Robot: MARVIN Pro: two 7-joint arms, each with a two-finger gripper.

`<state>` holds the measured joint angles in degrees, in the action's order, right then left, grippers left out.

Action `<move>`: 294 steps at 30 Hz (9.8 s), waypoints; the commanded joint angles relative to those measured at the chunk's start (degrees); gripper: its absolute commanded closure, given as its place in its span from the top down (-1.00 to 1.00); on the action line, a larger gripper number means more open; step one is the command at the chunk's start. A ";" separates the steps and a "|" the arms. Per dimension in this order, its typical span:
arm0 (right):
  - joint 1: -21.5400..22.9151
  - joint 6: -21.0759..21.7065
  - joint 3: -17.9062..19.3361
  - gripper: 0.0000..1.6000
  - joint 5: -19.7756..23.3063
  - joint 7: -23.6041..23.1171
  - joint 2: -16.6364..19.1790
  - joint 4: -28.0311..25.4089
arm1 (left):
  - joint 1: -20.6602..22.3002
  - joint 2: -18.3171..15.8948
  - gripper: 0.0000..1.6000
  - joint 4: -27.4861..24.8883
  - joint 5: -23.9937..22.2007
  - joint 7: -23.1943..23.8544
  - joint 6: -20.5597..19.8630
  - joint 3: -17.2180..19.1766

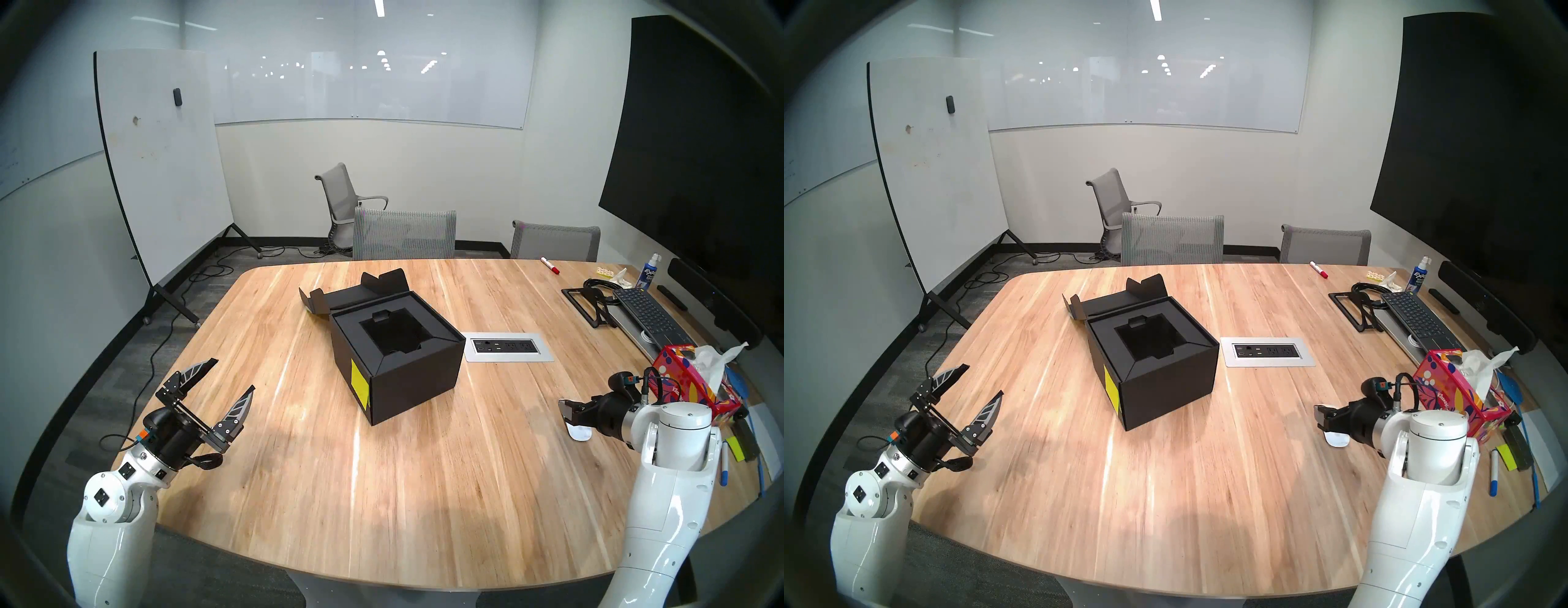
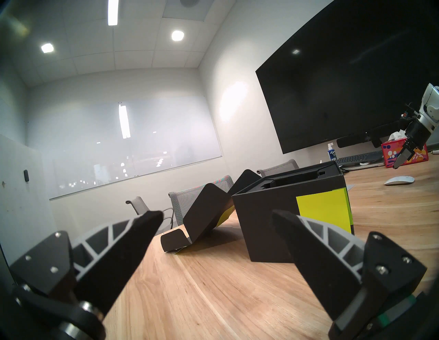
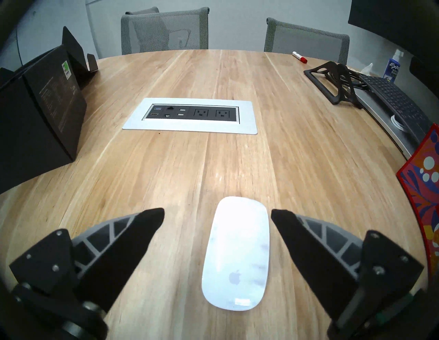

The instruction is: Open the box and place the mouse inside

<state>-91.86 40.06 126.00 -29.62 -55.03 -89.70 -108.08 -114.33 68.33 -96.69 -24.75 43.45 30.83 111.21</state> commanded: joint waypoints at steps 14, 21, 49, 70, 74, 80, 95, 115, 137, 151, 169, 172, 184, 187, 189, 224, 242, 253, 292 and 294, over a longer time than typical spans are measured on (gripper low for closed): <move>0.70 -0.90 0.29 1.00 0.26 0.58 0.99 1.80 | 0.02 -0.15 1.00 -0.91 0.04 0.15 0.33 0.14; 0.44 -1.08 0.28 1.00 0.23 0.55 1.09 2.29 | 0.02 -0.15 1.00 -0.92 0.04 0.15 0.33 0.14; 2.32 -1.37 0.05 1.00 0.30 0.60 2.46 6.54 | 0.02 -0.15 1.00 -0.91 0.04 0.15 0.33 0.14; 5.26 -1.49 0.46 1.00 0.27 1.28 4.25 11.50 | 0.03 -0.16 1.00 -0.89 0.03 0.16 0.33 0.13; 5.50 -1.48 0.46 1.00 0.31 1.30 4.41 11.86 | 0.03 -0.15 1.00 -0.90 0.04 0.16 0.33 0.13; 5.69 -1.33 0.49 1.00 0.34 1.13 4.66 12.10 | 0.03 -0.15 1.00 -0.90 0.04 0.15 0.33 0.14; 5.93 -0.75 0.22 1.00 -0.15 0.93 4.52 12.51 | 0.02 -0.15 1.00 -0.91 0.04 0.15 0.33 0.14; 6.41 -1.19 -0.49 1.00 -0.04 2.16 5.01 14.96 | 0.02 -0.15 1.00 -0.91 0.04 0.15 0.33 0.14; 4.30 -2.60 0.04 -1.00 2.07 0.18 4.16 10.24 | 0.04 -0.15 1.00 -0.89 0.03 0.16 0.33 0.13; 2.96 -5.28 3.20 -1.00 6.10 -5.99 4.97 3.66 | 0.06 -0.16 1.00 -0.85 0.02 0.17 0.32 0.12; 6.69 -9.55 4.33 -1.00 9.64 -12.64 8.41 3.74 | 0.07 -0.15 1.00 -0.85 0.02 0.17 0.32 0.12; 7.33 -9.85 3.83 -1.00 9.96 -13.47 8.63 3.82 | 0.07 -0.15 1.00 -0.85 0.02 0.17 0.32 0.12; 8.76 -10.90 2.60 -1.00 11.17 -15.89 8.94 3.46 | 0.05 -0.15 1.00 -0.87 0.03 0.17 0.32 0.13; 8.79 -11.37 2.59 -1.00 11.69 -16.78 8.95 3.42 | 0.04 -0.15 1.00 -0.88 0.03 0.17 0.33 0.13; 8.65 -11.78 2.58 -1.00 11.86 -17.14 8.85 3.33 | 0.04 -0.15 1.00 -0.88 0.03 0.17 0.33 0.14; 13.18 -13.01 -8.26 -1.00 10.83 -16.37 5.19 2.77 | 0.04 -0.15 1.00 -0.89 0.04 0.17 0.33 0.14; 12.30 -17.96 -6.73 -1.00 11.49 -17.64 6.15 5.53 | 0.02 -0.15 1.00 -0.91 0.04 0.16 0.33 0.14; 17.76 -18.66 -12.06 -1.00 10.82 -17.46 5.43 7.23 | 0.08 -0.15 1.00 -0.82 0.02 0.17 0.32 0.12; 20.66 -18.89 -26.27 -1.00 7.32 -15.76 0.39 7.52 | 0.04 -0.15 1.00 -0.89 0.04 0.17 0.33 0.14; 20.40 -18.94 -26.86 -1.00 7.04 -15.54 0.17 7.52 | 0.04 -0.15 1.00 -0.89 0.04 0.17 0.33 0.14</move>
<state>-72.71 21.03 101.10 -22.17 -71.04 -88.27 -99.85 -114.30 68.31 -96.69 -24.74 43.48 30.86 111.22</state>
